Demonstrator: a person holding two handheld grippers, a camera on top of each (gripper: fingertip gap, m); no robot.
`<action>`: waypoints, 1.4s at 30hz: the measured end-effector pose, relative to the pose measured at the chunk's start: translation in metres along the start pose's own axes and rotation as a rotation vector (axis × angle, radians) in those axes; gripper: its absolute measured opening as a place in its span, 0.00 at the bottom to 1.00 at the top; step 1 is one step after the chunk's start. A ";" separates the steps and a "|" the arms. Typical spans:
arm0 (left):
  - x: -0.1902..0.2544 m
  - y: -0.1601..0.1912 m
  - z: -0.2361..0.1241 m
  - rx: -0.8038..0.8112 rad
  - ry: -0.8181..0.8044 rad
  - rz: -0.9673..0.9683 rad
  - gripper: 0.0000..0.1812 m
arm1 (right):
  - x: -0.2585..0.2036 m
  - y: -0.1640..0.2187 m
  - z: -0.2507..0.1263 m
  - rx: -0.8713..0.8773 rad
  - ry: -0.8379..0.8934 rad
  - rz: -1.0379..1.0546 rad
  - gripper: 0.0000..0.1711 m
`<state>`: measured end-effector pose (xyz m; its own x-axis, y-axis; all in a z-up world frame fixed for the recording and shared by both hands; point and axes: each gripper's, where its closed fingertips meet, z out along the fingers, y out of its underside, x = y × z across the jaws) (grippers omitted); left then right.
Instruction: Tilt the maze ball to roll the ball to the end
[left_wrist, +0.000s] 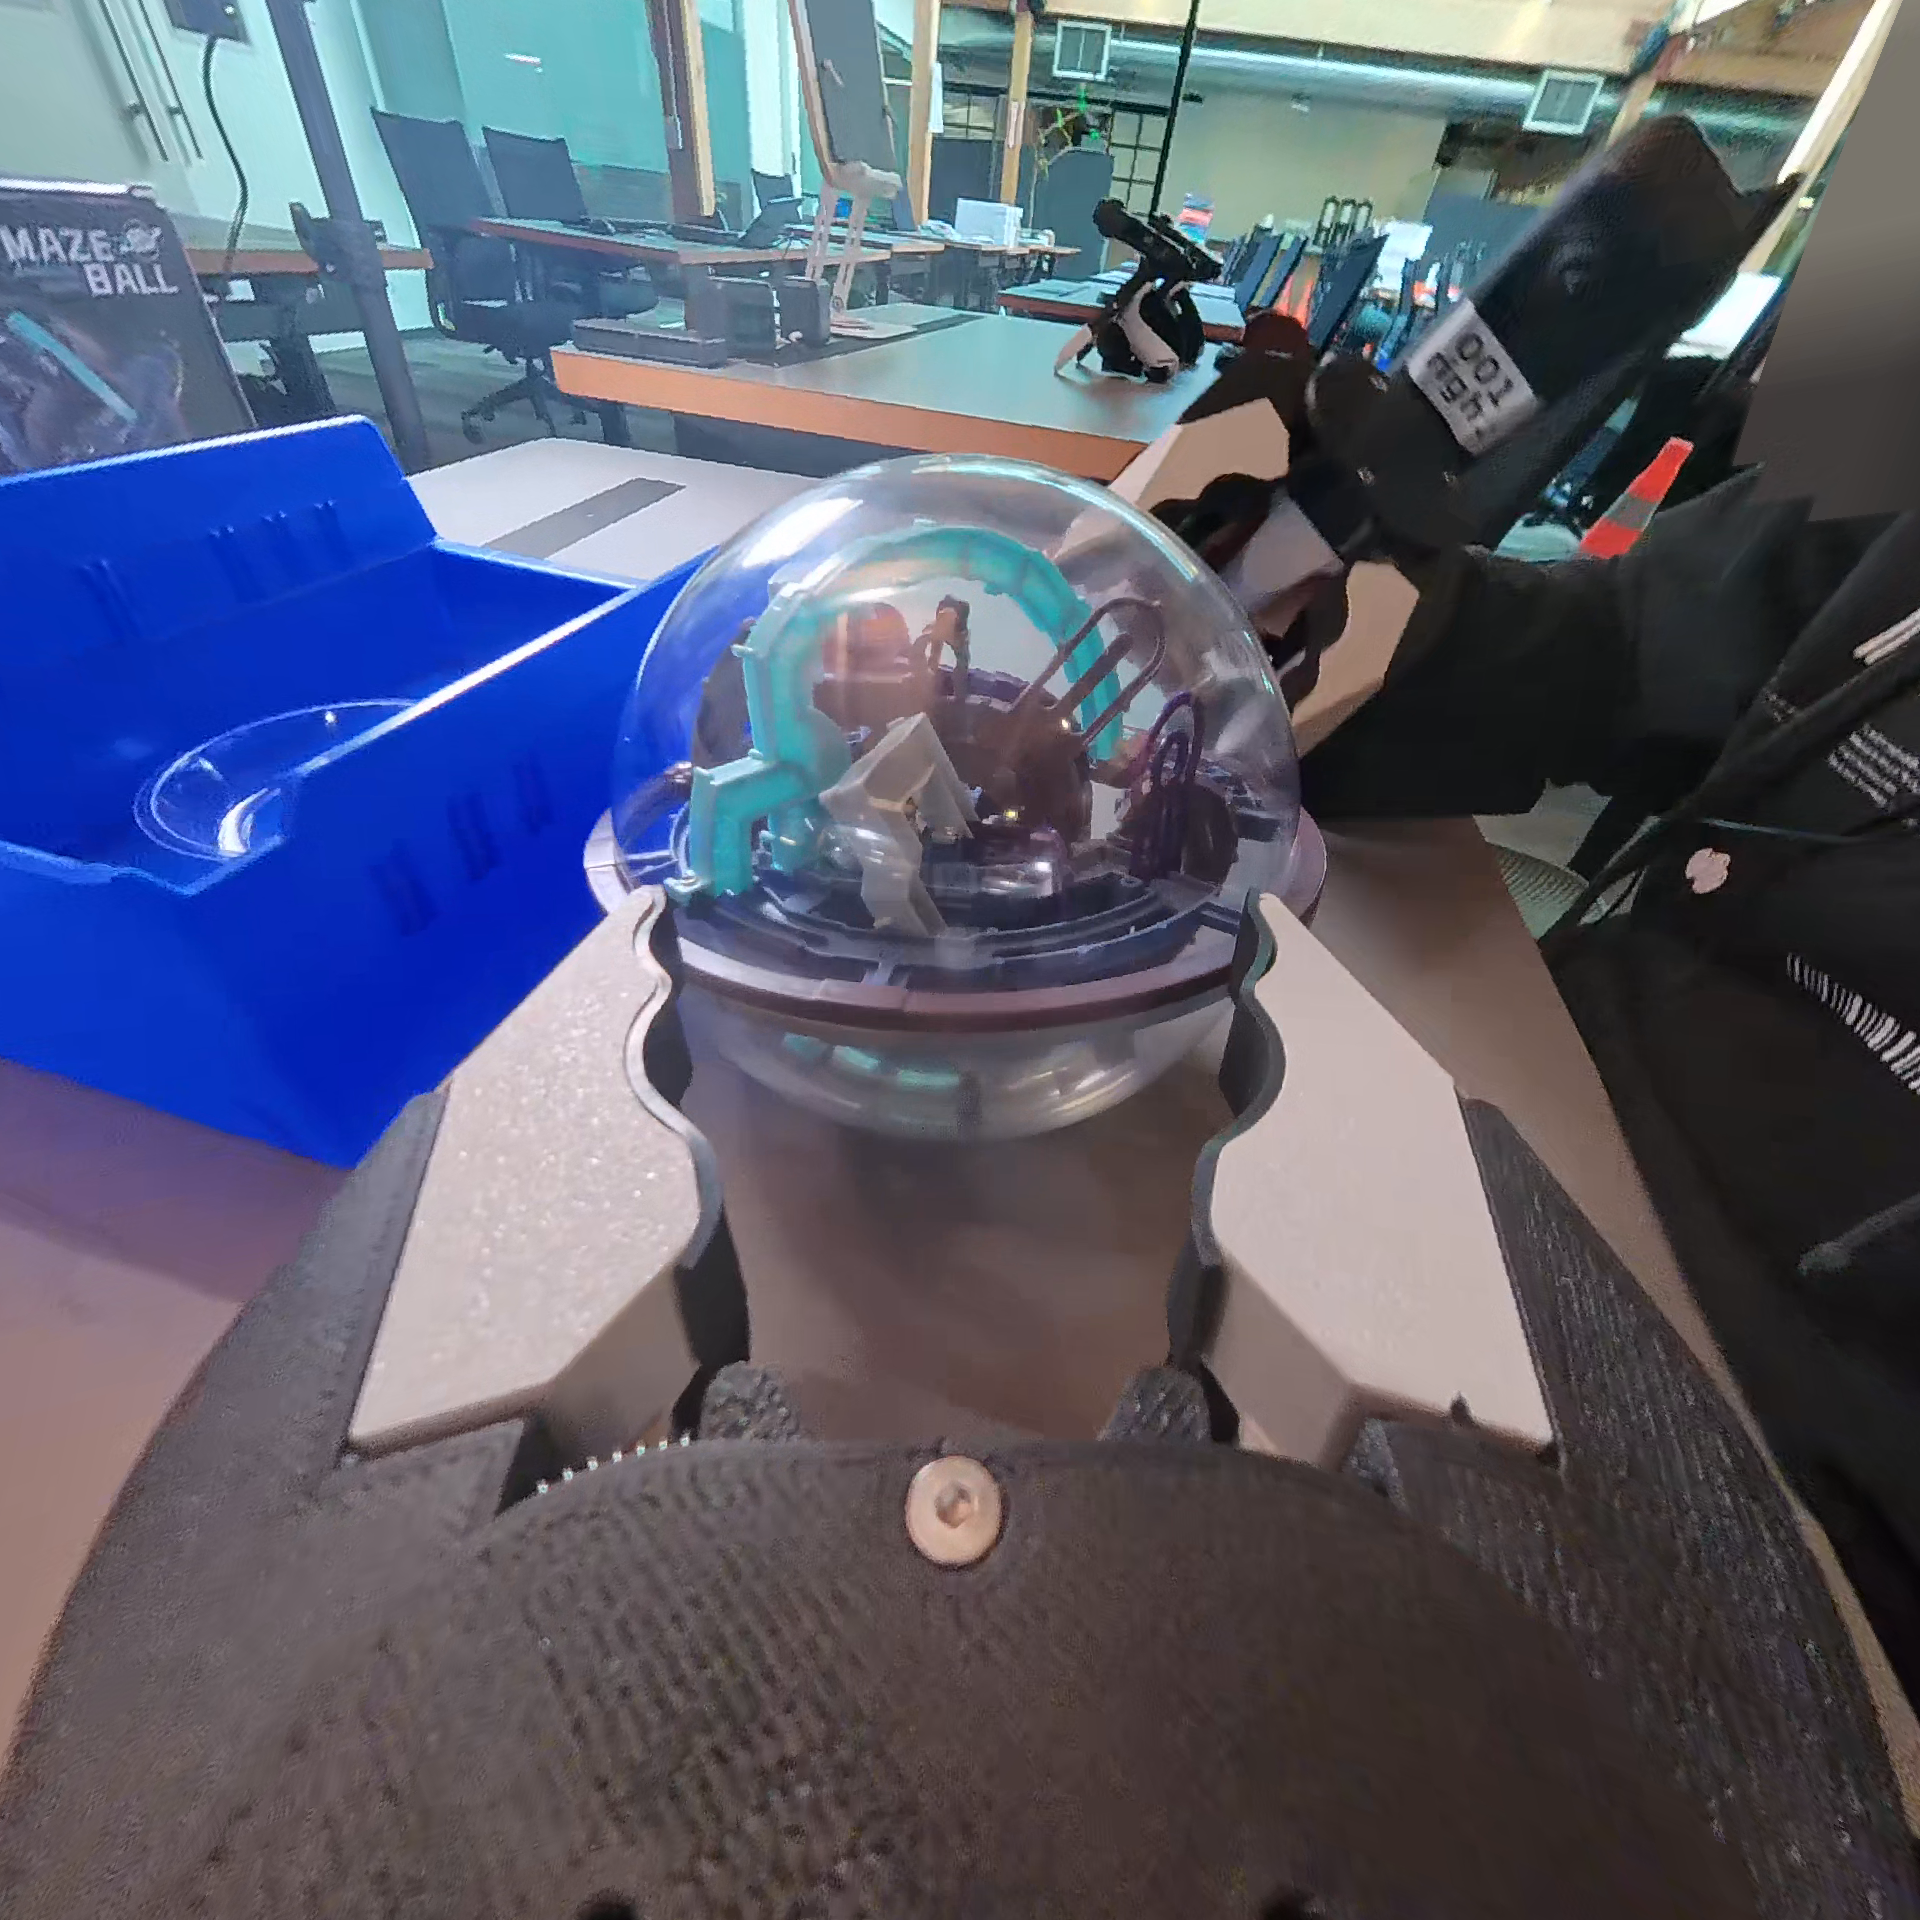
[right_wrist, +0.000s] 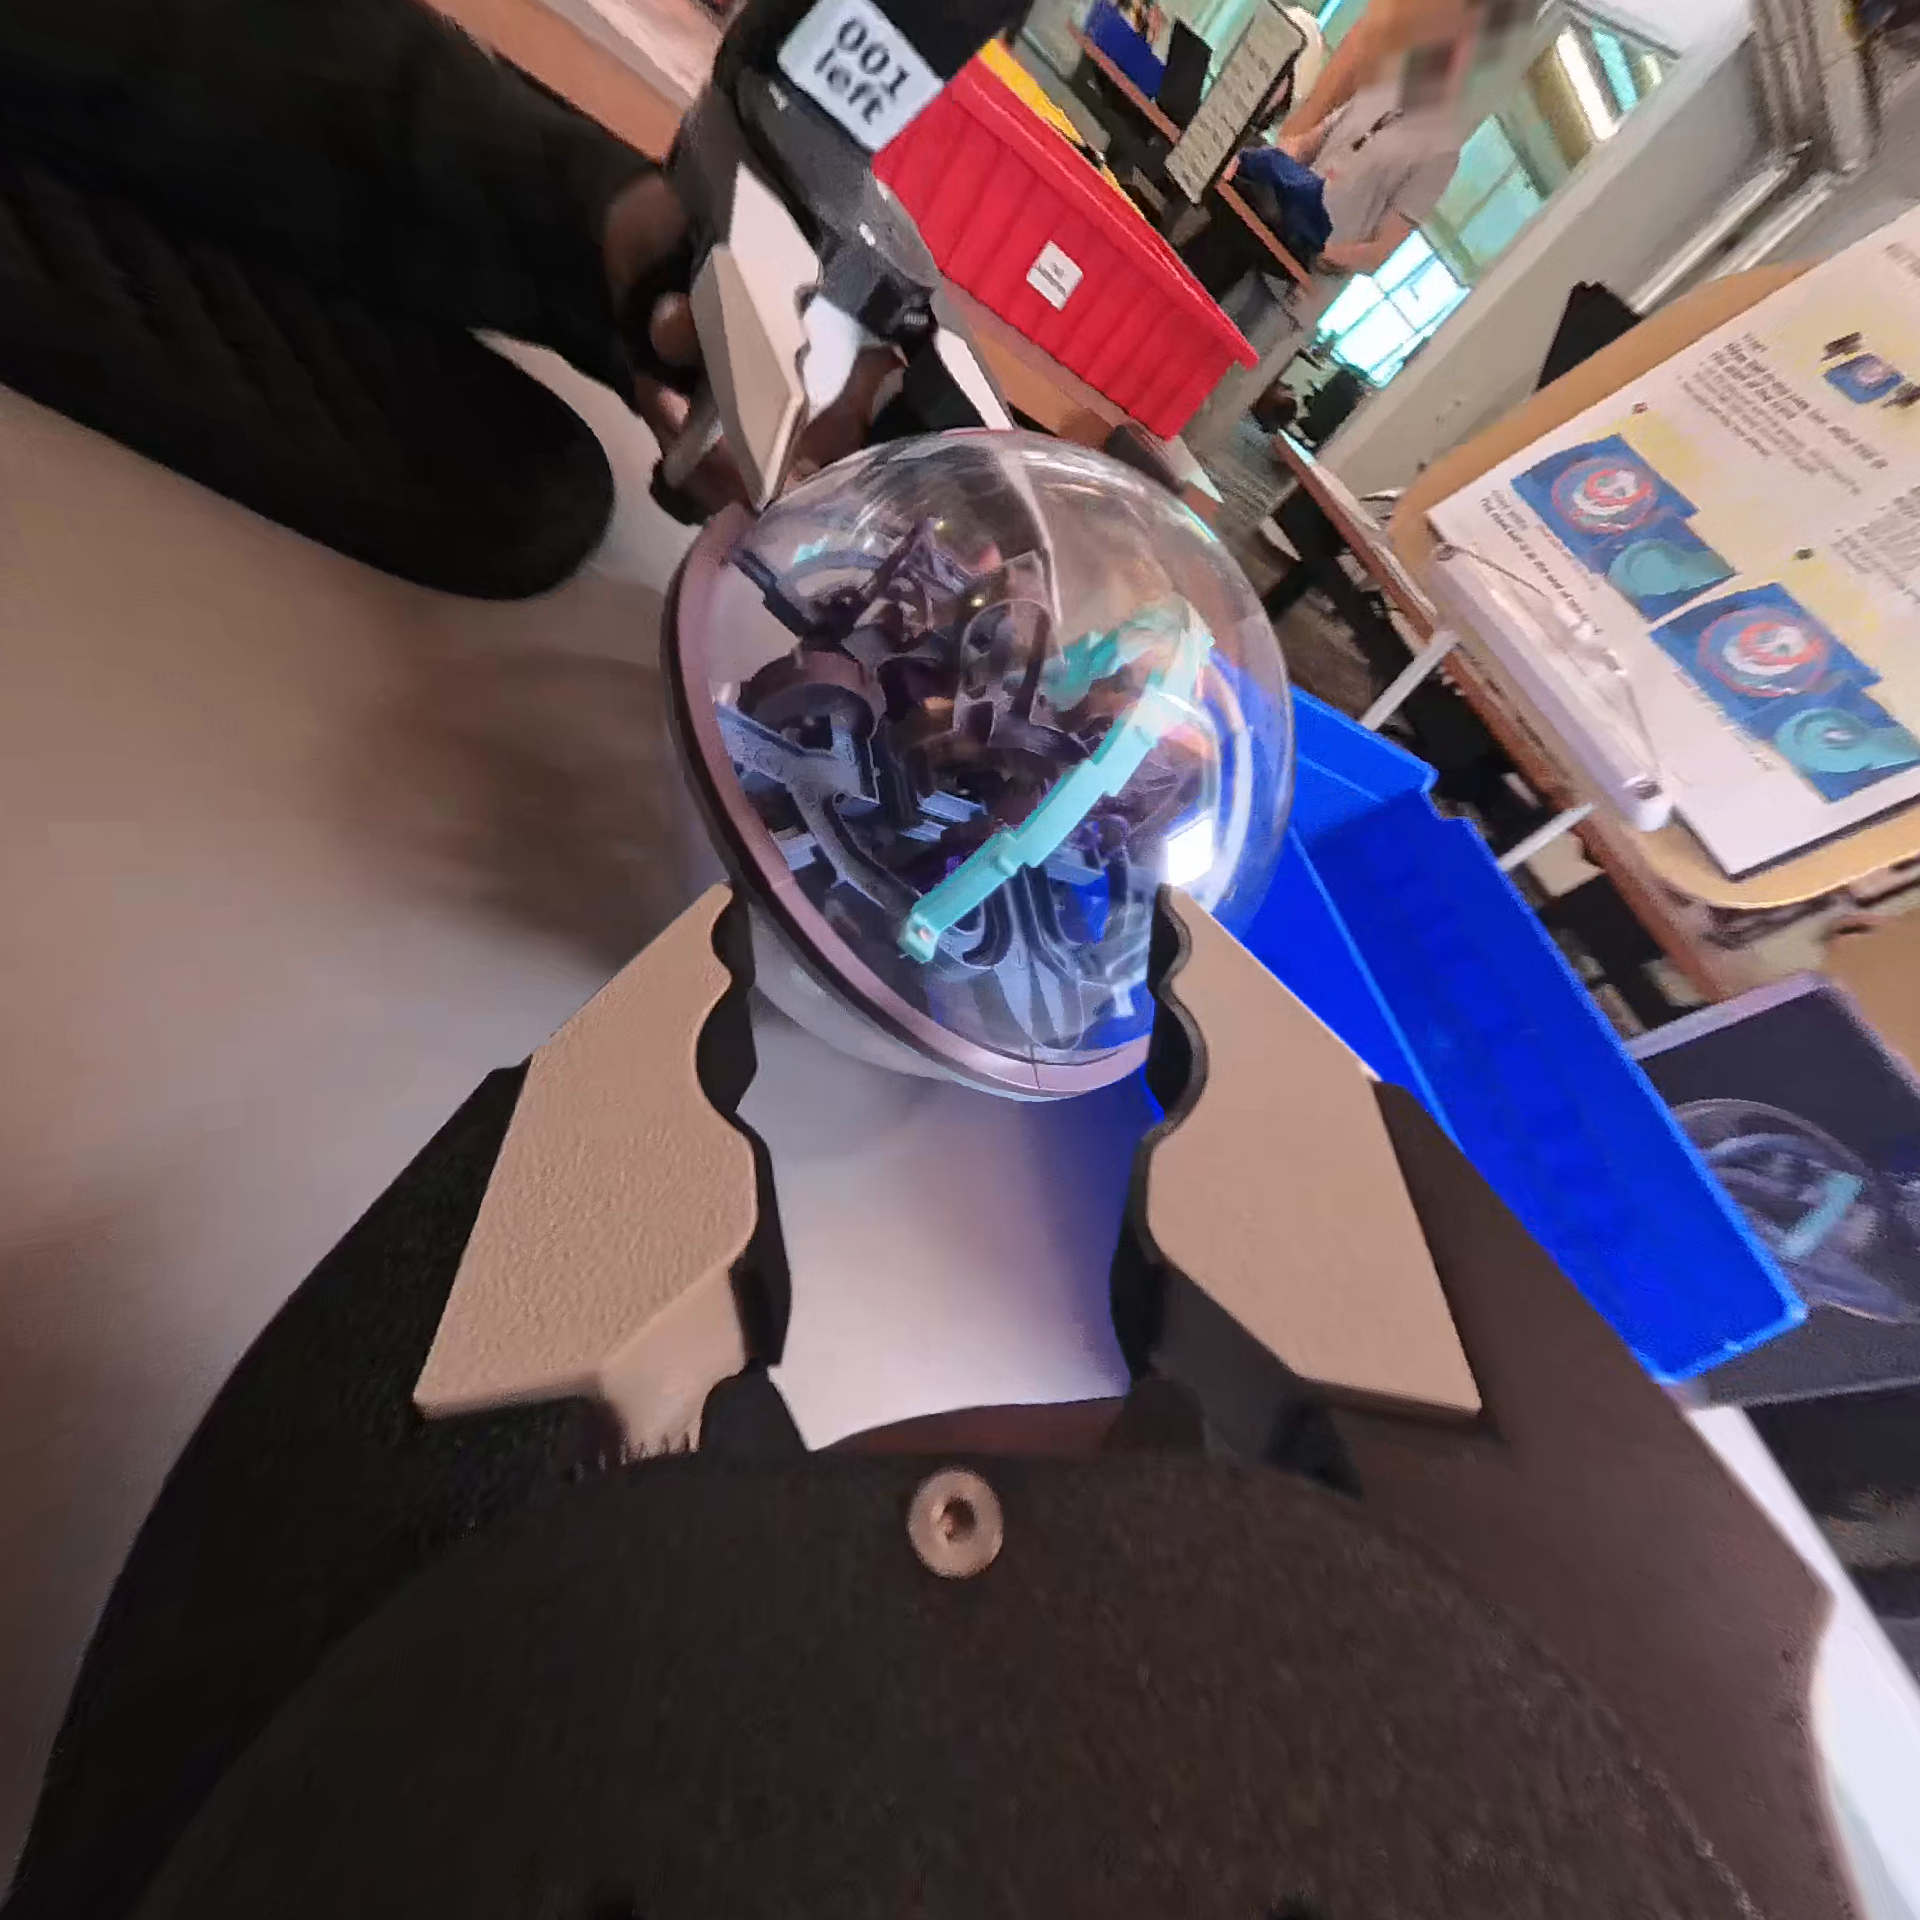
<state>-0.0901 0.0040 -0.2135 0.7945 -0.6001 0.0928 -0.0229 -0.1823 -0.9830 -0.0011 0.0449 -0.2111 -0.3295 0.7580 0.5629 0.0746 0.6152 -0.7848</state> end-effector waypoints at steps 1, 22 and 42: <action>0.001 0.000 0.000 -0.001 0.000 0.017 0.57 | 0.001 -0.001 -0.003 0.017 -0.022 0.039 0.42; 0.014 0.015 -0.009 -0.138 0.012 0.153 0.41 | 0.007 0.042 -0.013 -0.052 -0.327 0.681 0.43; 0.014 0.016 0.011 -0.091 -0.014 0.144 0.59 | -0.002 0.043 -0.014 -0.027 -0.376 0.629 0.39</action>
<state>-0.0729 0.0009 -0.2295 0.7873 -0.6144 -0.0513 -0.1921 -0.1654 -0.9673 0.0165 0.0728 -0.2429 -0.5170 0.8472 -0.1225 0.3775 0.0972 -0.9209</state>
